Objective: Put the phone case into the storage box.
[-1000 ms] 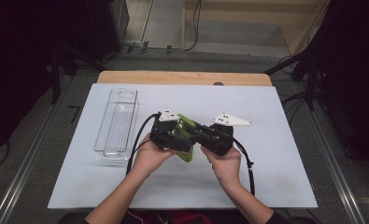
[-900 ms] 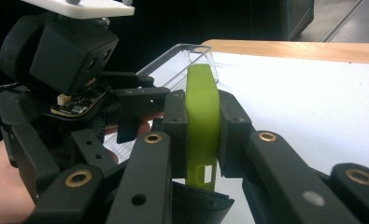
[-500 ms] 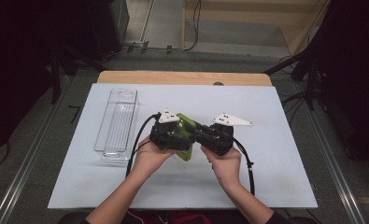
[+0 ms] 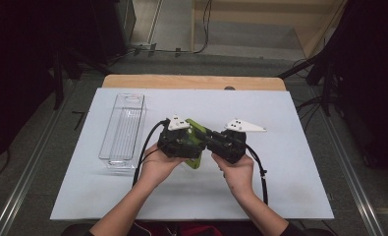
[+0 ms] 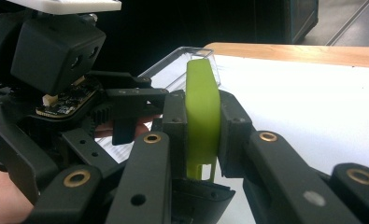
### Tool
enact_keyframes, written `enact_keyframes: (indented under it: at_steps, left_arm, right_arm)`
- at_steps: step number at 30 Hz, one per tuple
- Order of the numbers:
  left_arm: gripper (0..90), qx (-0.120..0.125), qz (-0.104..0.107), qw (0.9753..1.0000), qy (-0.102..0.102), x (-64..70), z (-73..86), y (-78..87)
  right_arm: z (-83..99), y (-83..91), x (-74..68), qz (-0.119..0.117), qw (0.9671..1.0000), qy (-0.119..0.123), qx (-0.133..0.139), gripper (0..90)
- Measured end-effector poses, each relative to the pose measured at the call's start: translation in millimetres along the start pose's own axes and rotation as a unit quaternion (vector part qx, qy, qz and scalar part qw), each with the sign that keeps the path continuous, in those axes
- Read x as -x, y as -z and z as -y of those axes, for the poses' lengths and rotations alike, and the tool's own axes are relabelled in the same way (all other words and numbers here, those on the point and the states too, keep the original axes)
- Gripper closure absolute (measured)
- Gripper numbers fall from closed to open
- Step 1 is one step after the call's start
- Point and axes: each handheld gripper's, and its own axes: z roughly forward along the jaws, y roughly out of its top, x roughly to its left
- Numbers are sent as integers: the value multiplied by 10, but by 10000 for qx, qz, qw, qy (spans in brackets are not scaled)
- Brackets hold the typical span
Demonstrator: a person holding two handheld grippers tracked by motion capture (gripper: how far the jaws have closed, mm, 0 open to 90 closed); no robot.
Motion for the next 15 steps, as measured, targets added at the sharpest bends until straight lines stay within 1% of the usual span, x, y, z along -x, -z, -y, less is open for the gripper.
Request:
enact_keyframes:
  at_steps: [4, 8, 9, 11, 13, 15]
  left_arm:
    - [163, -51, -15, 10000, -6, 1, -2, -1]
    - [163, -87, -68, 9999, -8, 0, 3, -10]
    - [162, -91, -61, 9999, -3, -1, 4, -10]
    - [163, -79, -66, 9999, -8, 0, 3, -9]
    - [163, -95, -73, 9999, -9, -2, 2, -7]
    - [162, -127, -71, 9999, 11, -14, 3, -7]
  right_arm:
    - [-2, 0, 7, -29, 10000, -9, -5, 738]
    - [-3, -2, 18, -93, 9999, -110, -10, 716]
    - [-9, 7, 20, -91, 9999, -76, 2, 715]
    - [-28, 27, 22, -87, 9999, -24, 64, 684]
    - [-48, 46, 27, -79, 9999, -46, 66, 665]
    - [-67, 69, 35, -106, 9998, -92, 124, 627]
